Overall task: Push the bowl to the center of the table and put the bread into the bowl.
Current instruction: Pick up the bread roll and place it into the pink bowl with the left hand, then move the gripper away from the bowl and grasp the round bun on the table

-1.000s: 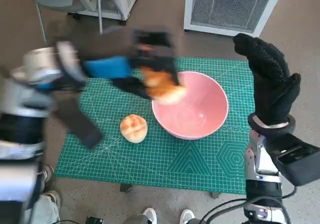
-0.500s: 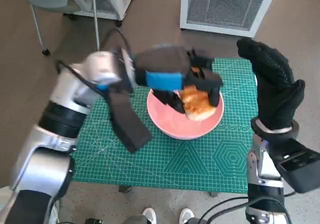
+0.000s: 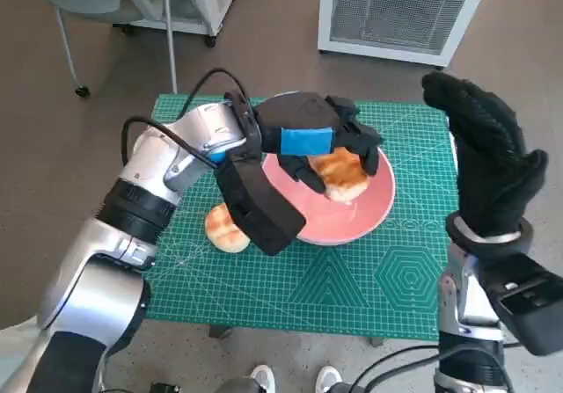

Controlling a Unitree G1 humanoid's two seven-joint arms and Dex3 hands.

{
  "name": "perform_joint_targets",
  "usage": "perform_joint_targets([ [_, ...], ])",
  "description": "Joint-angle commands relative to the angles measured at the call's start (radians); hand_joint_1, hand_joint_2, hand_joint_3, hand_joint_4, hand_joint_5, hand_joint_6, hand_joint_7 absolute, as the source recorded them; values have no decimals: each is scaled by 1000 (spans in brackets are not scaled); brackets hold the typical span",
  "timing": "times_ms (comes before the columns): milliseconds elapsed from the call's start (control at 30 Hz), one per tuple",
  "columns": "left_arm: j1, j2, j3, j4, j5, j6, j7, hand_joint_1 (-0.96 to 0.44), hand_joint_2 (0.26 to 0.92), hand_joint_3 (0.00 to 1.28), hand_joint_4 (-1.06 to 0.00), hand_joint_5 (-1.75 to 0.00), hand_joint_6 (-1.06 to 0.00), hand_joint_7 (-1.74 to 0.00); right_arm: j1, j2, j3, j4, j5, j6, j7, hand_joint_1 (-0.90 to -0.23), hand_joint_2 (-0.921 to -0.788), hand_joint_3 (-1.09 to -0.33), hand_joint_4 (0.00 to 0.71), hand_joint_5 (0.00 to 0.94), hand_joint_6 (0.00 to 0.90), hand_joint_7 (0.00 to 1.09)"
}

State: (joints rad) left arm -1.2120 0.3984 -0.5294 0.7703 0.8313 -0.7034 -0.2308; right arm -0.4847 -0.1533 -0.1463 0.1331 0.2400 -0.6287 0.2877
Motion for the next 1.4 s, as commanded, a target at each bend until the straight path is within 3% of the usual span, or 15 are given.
perform_joint_targets([
  [33, 17, 24, 4, 2, -24, -29, 13, -501, 822, 10, -248, -20, -233, -316, 26, 5, -2, -6, 10, 14, -4, -682, -921, -724, 262, 17, -1, 652],
  [233, 54, 75, 40, -84, -90, -26, -54, -595, 835, 9, -160, -2, -178, -270, 22, 13, 1, -1, 4, 10, -8, -683, -921, -722, 261, 15, -1, 652],
  [367, 118, 142, 110, -247, -190, 8, -146, -680, 855, 14, -106, 0, -140, -246, 17, 18, 3, 3, 4, 11, -8, -684, -921, -723, 260, 15, -1, 652],
  [567, 225, 236, 228, -504, -355, 101, -280, -728, 878, 13, -96, -4, -146, -233, 14, 22, 4, 11, 5, 11, -6, -685, -921, -724, 262, 15, 0, 655],
  [767, 326, 323, 330, -658, -429, 156, -326, -731, 877, 6, -115, -12, -189, -234, 11, 25, 6, 19, 3, 10, -4, -686, -921, -724, 262, 14, -1, 664],
  [1000, 440, 413, 409, -679, -458, 140, -326, -734, 861, 0, -147, -20, -219, -230, 1, 27, 8, 34, 10, 9, 1, -689, -921, -725, 262, 14, -1, 670],
  [1233, 500, 465, 411, -655, -460, 174, -386, -729, 835, 0, -156, -4, -245, -147, -15, 25, 11, 55, 14, 7, 11, -691, -921, -729, 260, 12, -1, 669],
  [1400, 526, 471, 399, -631, -463, 214, -432, -715, 812, 0, -158, -2, -253, -108, -25, 25, 17, 63, 2, 1, 11, -689, -921, -733, 260, 12, -1, 670],
])
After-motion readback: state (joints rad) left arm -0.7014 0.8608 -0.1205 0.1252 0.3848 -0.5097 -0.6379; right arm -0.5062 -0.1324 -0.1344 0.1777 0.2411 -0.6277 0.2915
